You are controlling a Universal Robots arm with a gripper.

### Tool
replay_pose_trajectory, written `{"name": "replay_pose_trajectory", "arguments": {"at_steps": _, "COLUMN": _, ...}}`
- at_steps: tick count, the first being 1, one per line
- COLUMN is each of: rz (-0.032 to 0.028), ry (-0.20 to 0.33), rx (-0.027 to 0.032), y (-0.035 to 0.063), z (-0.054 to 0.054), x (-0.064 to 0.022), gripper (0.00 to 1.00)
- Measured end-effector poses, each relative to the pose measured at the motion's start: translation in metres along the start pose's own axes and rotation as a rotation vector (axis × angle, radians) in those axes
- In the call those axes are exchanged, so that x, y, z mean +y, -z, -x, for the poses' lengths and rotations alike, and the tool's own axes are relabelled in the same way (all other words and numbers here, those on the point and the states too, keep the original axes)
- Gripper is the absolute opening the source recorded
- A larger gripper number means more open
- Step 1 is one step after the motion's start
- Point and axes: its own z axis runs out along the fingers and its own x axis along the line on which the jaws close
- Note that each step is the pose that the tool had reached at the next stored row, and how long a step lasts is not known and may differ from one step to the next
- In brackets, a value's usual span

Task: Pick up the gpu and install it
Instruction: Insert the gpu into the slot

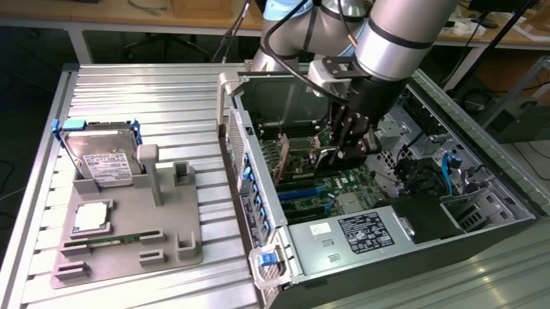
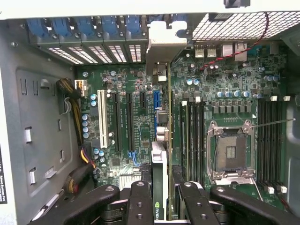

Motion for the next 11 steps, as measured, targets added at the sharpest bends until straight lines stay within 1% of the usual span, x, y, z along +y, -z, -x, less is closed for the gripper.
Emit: {"name": "replay_pose_trajectory", "arguments": {"at_steps": 11, "rz": 0.0, "ry": 0.0, "rx": 0.0, "y": -0.0047, "z": -0.0001, "x": 0.0007, "gripper": 0.27}}
